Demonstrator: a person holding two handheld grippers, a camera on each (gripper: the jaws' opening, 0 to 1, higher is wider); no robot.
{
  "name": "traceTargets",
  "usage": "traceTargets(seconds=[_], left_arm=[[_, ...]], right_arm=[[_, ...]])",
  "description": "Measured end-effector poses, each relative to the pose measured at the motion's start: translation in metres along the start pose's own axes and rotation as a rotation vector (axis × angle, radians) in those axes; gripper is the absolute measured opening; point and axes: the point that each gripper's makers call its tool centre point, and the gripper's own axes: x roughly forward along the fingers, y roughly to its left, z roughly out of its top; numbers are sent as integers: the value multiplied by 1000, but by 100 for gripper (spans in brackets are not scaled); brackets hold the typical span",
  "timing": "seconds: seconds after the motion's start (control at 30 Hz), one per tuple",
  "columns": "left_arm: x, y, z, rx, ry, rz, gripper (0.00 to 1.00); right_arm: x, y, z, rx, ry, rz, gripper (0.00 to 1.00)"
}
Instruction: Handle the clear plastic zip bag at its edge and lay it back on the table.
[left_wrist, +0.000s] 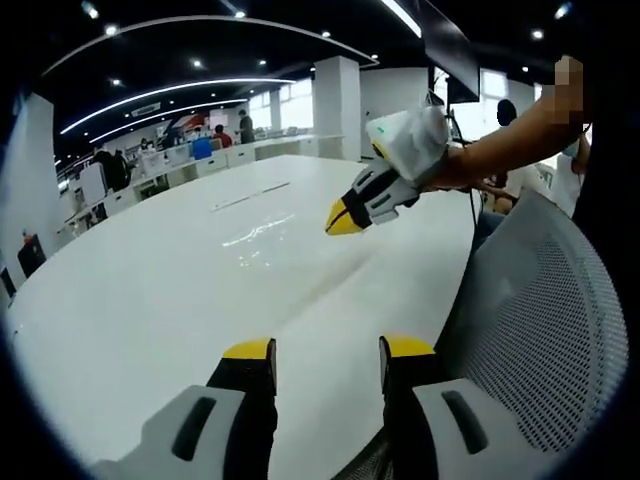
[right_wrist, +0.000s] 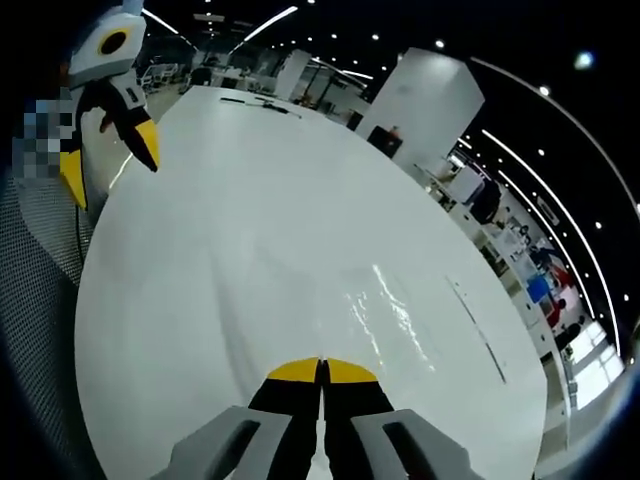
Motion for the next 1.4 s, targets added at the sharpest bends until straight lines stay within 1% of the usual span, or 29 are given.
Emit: traceTargets(seconds=[0.33, 0.47, 0.5, 0.63, 0.7, 0.8, 0.9, 0.93, 1.03, 1.17, 1.23, 1.4], left_arm=[[2, -4, 3, -15, -7, -10, 42], [2, -5, 6, -33, -17, -10, 45], [2, -5, 7, -35, -20, -8, 46], [1, -4, 11, -45, -42, -2, 51], [1, 0, 9, -43, -46, 1, 53], [1, 1, 9, -39, -55, 4, 58], [1, 2, 9, -35, -57, 7, 62], [1, 2, 10, -33, -58, 9, 63], [1, 6, 9, -24, -66, 16, 67], [1, 8, 8, -17, -72, 19, 71], [1, 6, 10, -19, -73, 18, 72], [1, 3, 14, -14, -81, 19, 74]], right_arm=[[1, 6, -3, 20, 8, 13, 0], [-1, 8, -3, 44, 6, 19, 0], [-2, 8, -3, 63, 0, 20, 0], [-6, 9, -2, 100, -15, 29, 6], [-7, 9, -1, 122, -26, 30, 8], [-15, 9, -2, 168, -44, 34, 14], [-17, 8, -3, 218, -57, 35, 23], [-19, 7, -4, 225, -60, 33, 27], [-30, 6, -5, 286, -91, 22, 37], [-44, 4, -6, 318, -108, 12, 47], [-50, 1, -7, 338, -119, 5, 53], [-66, -5, -11, 369, -136, -16, 63]])
